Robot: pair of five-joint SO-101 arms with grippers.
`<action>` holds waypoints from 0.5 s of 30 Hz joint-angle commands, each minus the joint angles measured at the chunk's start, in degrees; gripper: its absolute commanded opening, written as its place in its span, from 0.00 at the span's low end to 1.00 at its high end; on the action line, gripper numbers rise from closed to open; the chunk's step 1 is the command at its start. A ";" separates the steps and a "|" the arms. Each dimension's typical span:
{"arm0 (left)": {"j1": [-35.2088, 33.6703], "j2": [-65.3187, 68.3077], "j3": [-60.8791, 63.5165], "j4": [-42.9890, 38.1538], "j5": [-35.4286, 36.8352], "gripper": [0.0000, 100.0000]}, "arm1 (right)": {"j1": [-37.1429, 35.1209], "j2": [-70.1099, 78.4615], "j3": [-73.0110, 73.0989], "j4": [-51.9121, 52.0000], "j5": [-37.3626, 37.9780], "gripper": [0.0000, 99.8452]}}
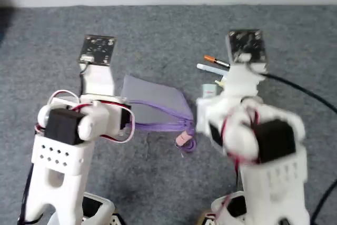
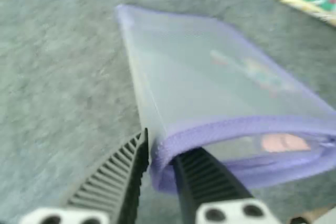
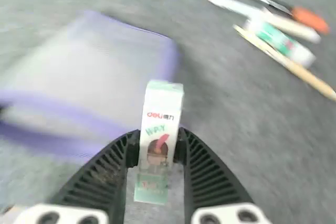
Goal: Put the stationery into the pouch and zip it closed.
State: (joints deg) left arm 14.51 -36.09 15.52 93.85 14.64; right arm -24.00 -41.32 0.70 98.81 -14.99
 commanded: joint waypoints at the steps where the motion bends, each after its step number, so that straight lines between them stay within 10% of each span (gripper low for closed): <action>1: 3.08 0.18 -3.03 -3.78 2.37 0.03 | -4.88 -6.11 -1.58 -5.76 0.26 0.01; 15: 3.25 0.18 -2.86 -12.57 3.96 0.03 | -6.73 -13.58 15.82 -39.96 0.70 0.01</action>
State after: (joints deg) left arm 17.58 -36.00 15.52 82.86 17.98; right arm -29.36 -53.71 13.19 69.01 -14.99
